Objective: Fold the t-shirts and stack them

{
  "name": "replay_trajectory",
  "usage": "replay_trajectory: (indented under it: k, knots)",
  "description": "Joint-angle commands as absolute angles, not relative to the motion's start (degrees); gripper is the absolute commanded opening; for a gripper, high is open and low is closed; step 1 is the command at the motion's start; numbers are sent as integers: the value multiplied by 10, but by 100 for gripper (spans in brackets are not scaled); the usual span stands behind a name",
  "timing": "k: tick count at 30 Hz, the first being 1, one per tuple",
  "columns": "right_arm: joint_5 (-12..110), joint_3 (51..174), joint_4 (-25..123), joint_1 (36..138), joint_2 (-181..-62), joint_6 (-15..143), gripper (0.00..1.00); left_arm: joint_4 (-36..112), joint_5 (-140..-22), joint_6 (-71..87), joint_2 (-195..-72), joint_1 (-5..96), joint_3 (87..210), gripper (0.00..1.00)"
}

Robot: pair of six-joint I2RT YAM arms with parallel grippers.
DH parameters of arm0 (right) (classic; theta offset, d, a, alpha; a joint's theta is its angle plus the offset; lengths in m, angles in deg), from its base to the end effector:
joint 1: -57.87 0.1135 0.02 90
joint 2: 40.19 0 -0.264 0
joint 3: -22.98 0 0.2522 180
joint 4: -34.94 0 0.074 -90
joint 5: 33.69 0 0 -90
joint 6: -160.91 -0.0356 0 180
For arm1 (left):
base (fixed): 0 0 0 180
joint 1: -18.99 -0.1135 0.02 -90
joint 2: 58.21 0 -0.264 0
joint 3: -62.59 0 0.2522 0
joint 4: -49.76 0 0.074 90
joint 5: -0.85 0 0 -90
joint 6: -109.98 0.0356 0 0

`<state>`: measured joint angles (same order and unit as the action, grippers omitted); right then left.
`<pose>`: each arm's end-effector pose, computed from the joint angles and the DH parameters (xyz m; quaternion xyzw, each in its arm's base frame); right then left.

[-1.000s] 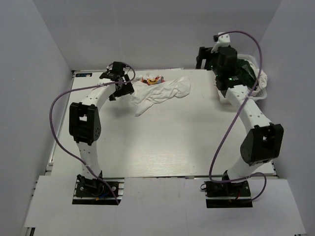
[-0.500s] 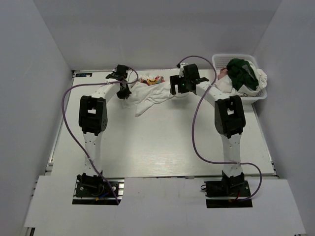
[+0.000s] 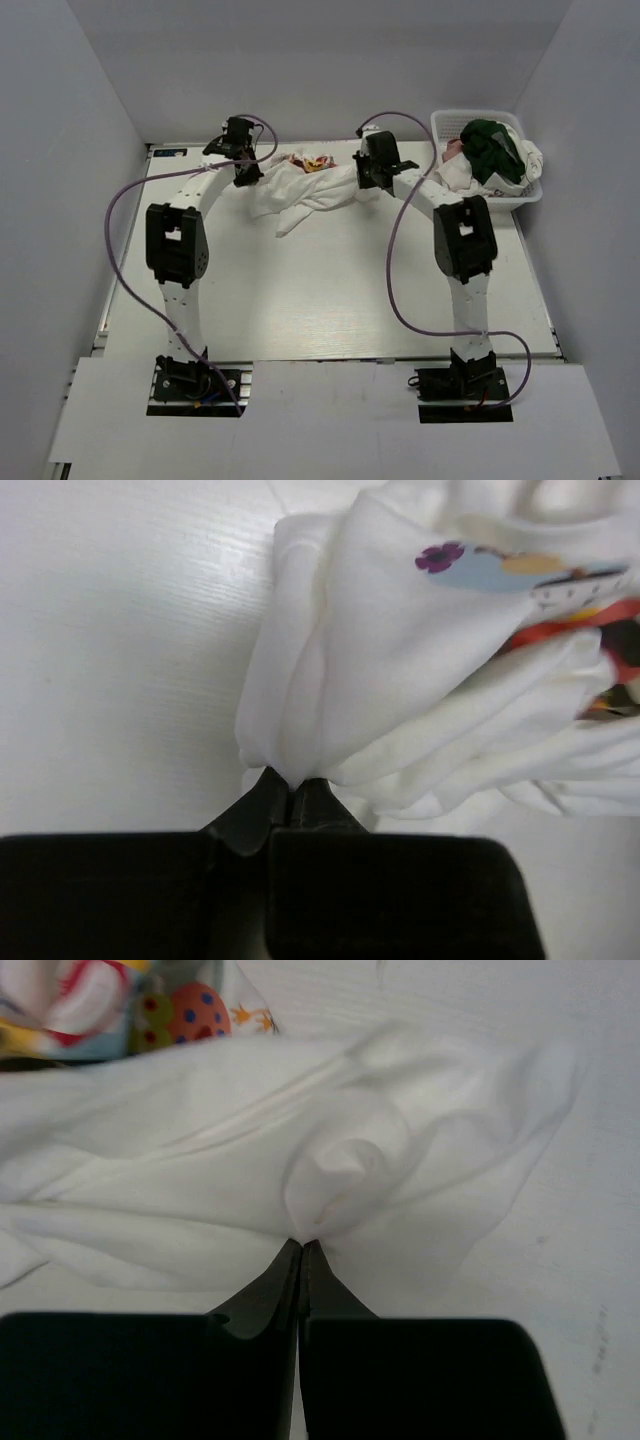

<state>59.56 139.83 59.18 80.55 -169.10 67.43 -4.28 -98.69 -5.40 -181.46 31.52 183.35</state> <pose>0.4812 0.1989 0.2014 -0.1361 0.8815 0.0775 0.4455 0.4668 -0.0977 0.2323 -0.1306 0.9457 -0.0179 0.2973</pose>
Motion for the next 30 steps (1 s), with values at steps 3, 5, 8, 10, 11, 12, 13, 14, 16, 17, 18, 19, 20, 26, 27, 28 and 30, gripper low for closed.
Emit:
replay_trajectory:
  k: [3,5,8,10,11,12,13,14,16,17,18,19,20,26,27,28,30]
  knots:
    - [659,1239,423,808,-1409,699,0,7,-1011,-47,-1561,320,1768,0]
    - [673,1208,405,810,-1294,705,0,16,-1006,-59,-1496,320,1742,0]
    - [661,1152,382,812,-1172,706,0,51,-1006,-59,-1327,320,1681,0]
    - [653,1148,383,812,-1109,723,0,51,-1017,-59,-1268,320,1676,0]
    - [647,1150,392,811,-1054,725,0,51,-1017,-65,-1242,320,1676,0]
    - [623,1154,393,812,-1035,725,0,51,-1023,-65,-1216,320,1681,0]
    - [610,1155,395,811,-1018,726,0,44,-1023,-65,-1192,320,1691,0]
    - [600,1156,391,810,-969,723,0,44,-1018,-65,-1148,320,1691,0]
    - [573,1156,388,809,-941,718,0,44,-1018,-65,-1111,320,1707,0]
    - [569,1158,388,808,-921,715,0,38,-1018,-60,-1098,320,1713,0]
    - [570,1158,388,810,-907,716,0,38,-1013,-59,-1077,314,1720,0]
    - [568,1158,389,808,-899,717,0,33,-1013,-59,-1072,314,1720,0]
    - [581,1159,398,808,-899,715,0,33,-1001,-59,-1072,314,1720,0]
    - [653,1163,486,806,-978,669,0,-4,-1006,-89,-1173,320,1686,0]
    - [671,1151,514,807,-1023,653,0,-15,-1026,-99,-1199,320,1676,0]
    - [682,1144,539,806,-1041,629,0,-15,-1026,-116,-1227,310,1665,0]
    - [723,1111,574,804,-1098,603,0,-21,-1045,-128,-1329,310,1634,6]
